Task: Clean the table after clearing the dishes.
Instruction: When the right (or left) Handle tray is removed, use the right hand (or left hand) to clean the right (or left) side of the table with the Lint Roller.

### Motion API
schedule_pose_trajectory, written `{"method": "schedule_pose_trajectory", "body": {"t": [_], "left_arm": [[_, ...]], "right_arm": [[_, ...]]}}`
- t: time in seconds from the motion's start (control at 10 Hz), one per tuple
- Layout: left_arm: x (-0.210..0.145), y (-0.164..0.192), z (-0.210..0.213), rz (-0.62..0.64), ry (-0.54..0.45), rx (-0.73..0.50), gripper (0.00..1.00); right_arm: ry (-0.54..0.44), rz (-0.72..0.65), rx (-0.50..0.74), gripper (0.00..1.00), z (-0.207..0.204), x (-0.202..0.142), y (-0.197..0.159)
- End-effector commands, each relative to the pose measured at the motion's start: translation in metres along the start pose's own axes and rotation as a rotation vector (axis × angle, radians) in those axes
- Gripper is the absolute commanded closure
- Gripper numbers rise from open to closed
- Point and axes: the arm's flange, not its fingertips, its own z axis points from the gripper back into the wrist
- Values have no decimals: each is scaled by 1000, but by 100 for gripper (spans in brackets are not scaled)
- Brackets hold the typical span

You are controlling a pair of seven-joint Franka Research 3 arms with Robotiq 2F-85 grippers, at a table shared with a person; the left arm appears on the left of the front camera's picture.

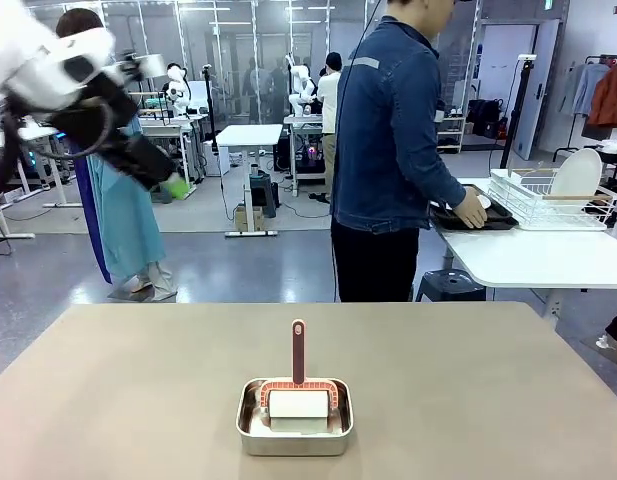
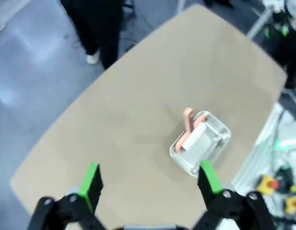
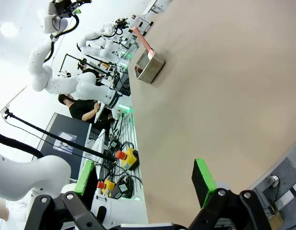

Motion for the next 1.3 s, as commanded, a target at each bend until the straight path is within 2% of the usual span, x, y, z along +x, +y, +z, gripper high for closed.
{"method": "schedule_pose_trajectory", "body": {"t": [0.0,0.2,0.4,0.5,0.6,0.7,1.2], "left_arm": [[47,-5,-33,-167,31,-71,0],[79,-44,-75,-367,144,-113,0],[74,-89,-116,-573,244,-161,0],[66,-99,-129,-616,262,-184,0],[60,-99,-140,-647,282,-140,0],[73,-102,-136,-536,238,-198,0],[72,-101,-140,-562,252,-189,0]], "right_arm": [[4,-1,-13,0,-6,-3,6],[4,-1,-13,0,-6,-3,6],[4,-1,-13,0,-6,-3,6],[4,-1,-13,0,-6,-3,6],[4,-1,-13,0,-6,-3,6],[4,-1,-13,0,-6,-3,6],[4,-1,-13,0,-6,-3,6]]}}
